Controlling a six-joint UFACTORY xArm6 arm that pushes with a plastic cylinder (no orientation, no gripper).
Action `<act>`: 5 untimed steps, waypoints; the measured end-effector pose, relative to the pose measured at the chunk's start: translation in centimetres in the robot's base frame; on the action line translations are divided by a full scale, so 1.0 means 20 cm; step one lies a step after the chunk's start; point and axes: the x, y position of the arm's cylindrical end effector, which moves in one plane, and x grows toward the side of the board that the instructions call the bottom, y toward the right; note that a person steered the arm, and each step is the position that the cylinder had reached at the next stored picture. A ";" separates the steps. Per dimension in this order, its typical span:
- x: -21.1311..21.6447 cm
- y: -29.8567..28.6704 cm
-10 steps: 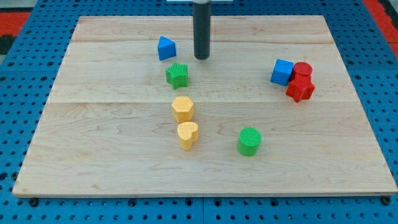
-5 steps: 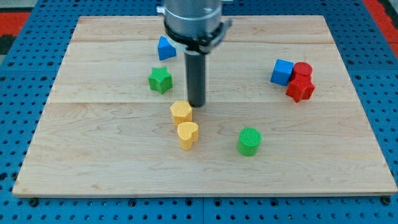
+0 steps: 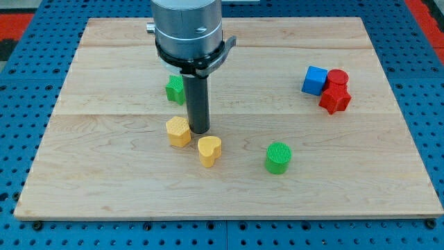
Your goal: Slide the yellow heart towards the yellow hexagon
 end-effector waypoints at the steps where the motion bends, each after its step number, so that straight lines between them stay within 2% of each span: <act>1: 0.01 0.31; 4: 0.34 0.33; 5: 0.52 0.12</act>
